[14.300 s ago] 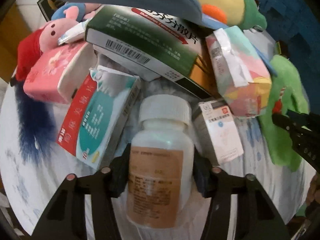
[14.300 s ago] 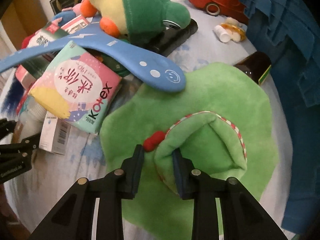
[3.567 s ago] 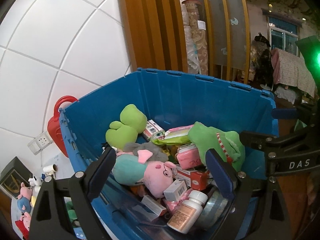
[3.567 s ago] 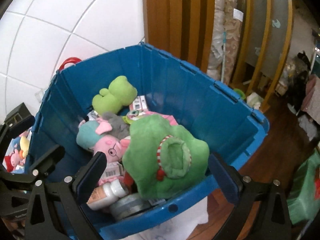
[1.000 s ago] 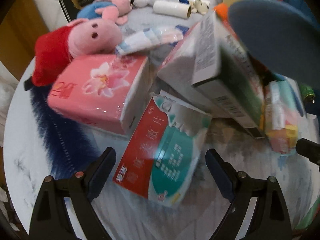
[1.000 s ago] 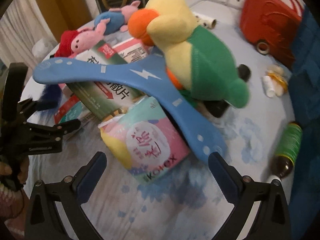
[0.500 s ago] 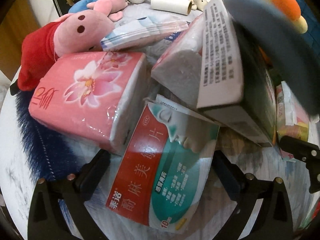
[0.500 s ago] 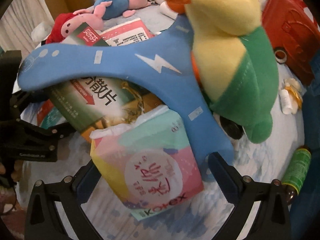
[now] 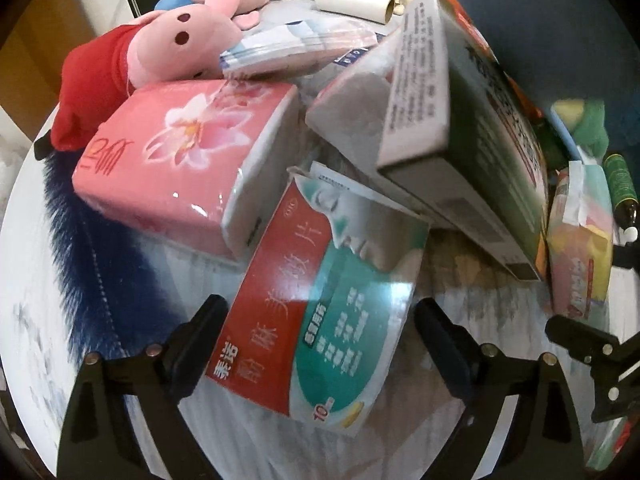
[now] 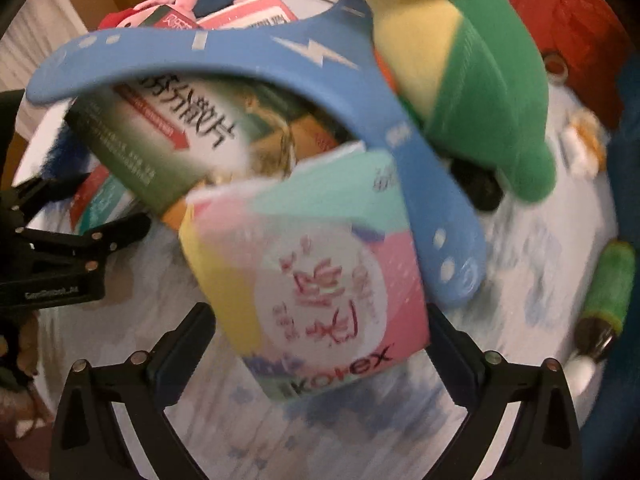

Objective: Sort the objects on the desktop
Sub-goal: 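Grasp the red-and-teal medicine box with the left tool while the right tool grasps the Kotex pack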

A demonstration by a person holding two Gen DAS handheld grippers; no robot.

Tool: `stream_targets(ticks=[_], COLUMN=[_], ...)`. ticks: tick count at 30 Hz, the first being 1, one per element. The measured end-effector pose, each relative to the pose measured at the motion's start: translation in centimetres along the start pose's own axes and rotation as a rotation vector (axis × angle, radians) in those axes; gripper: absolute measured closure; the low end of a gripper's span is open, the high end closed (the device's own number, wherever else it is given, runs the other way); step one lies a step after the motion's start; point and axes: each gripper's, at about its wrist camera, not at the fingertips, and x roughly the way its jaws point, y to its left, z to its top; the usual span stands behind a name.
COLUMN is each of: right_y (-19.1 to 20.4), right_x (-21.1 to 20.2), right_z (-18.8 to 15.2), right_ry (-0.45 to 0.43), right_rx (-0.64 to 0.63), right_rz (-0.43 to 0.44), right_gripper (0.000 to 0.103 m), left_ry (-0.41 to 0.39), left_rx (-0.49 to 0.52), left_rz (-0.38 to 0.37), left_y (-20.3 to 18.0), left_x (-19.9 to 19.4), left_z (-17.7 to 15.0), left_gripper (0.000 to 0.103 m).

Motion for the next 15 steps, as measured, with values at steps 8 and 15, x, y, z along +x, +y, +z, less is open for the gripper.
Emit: stream_targets(ticks=[8, 15], right_y=[-1.0, -1.3], right_x=[-2.3, -1.6], right_z=[0.2, -0.2], right_ry=[-0.076, -0.046], right_rx=[0.027, 0.032], right_rz=[0.023, 0.018], right_gripper=[0.0, 0.024], left_ry=[0.023, 0.005], left_rx=[0.01, 0.045], left_rz=[-0.022, -0.012], left_y=[-1.2, -2.6], left_x=[-0.5, -1.8], left_z=[0.7, 0.3], left_gripper=[0.007, 0.024])
